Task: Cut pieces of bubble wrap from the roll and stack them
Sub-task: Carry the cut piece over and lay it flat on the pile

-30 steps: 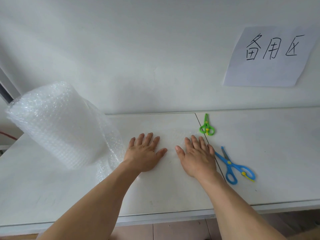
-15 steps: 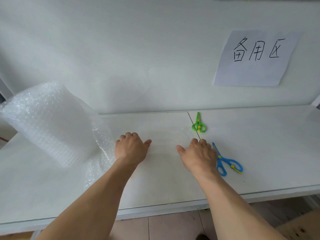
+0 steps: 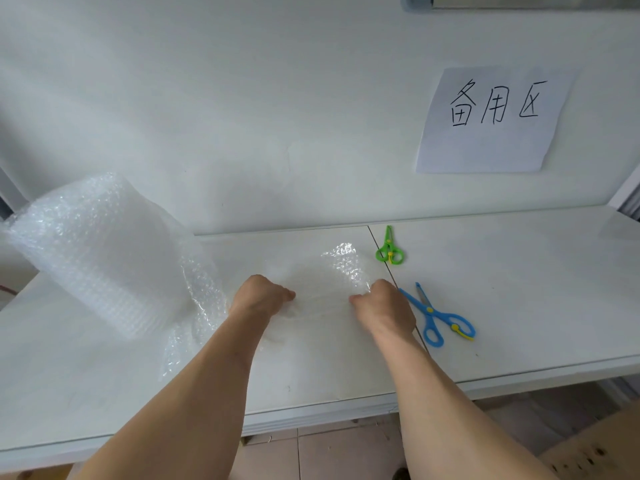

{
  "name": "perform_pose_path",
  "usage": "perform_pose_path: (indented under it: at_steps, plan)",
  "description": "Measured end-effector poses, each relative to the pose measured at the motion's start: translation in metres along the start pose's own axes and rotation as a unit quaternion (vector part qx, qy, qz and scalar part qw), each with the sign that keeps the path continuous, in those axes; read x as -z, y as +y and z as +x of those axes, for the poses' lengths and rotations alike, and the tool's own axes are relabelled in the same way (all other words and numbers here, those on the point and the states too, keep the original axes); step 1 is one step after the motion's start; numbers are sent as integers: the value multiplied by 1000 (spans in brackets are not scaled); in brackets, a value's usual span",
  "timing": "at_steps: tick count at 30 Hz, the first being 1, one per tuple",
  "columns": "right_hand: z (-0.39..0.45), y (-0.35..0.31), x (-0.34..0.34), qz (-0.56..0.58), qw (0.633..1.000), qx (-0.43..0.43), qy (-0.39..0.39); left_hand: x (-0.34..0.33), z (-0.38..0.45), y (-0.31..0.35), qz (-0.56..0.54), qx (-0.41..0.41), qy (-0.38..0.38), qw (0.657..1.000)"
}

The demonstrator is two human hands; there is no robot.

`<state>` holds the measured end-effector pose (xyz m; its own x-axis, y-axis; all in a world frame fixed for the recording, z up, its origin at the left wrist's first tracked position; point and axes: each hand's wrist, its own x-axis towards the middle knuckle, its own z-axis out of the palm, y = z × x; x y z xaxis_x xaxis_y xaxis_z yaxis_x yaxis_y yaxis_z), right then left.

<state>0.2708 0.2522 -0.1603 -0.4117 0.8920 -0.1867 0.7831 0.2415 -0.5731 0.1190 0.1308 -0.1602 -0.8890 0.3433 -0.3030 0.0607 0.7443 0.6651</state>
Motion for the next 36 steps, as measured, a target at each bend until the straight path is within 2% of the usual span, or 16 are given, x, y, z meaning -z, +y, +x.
perform_pose_path:
  at_steps: [2,3,5,6,8,11,13,16,18,20,22,27,31,36]
  plan:
    - [0,0,0,121,993,-11,5,-4,-2,-3,-34,-16,19,999]
    - [0,-1,1,232,972,-31,-5,-5,-3,-3,-60,-21,30,998]
    - [0,-5,1,443,890,-92,-61,-7,-10,-2,-135,-29,42,990]
    - [-2,-6,2,500,854,-114,-86,-8,-14,-1,-181,-30,46,982]
    - [-7,-5,2,544,822,-132,-107,-8,-24,3,-260,-9,57,964]
    - [-10,-2,7,583,794,-132,-113,-13,-50,1,-330,32,100,938]
    - [-12,-1,12,599,781,-133,-118,-22,-63,-1,-413,84,46,906]
    - [-11,1,17,611,773,-123,-118,-34,-78,5,-542,144,-102,822]
    - [-10,3,21,609,776,-109,-119,-39,-80,13,-591,124,-129,787]
    - [-6,8,27,610,779,-97,-108,-43,-77,24,-622,90,-119,768]
    - [-1,12,37,606,785,-90,-88,-44,-75,37,-622,62,-110,773]
    - [22,42,76,593,801,-80,-17,-64,-82,86,-566,-12,-117,816]
    - [54,76,109,613,787,-72,14,-100,-83,128,-521,-25,-118,845]
    - [105,125,144,638,763,-92,42,-164,-78,182,-511,-3,-157,845]
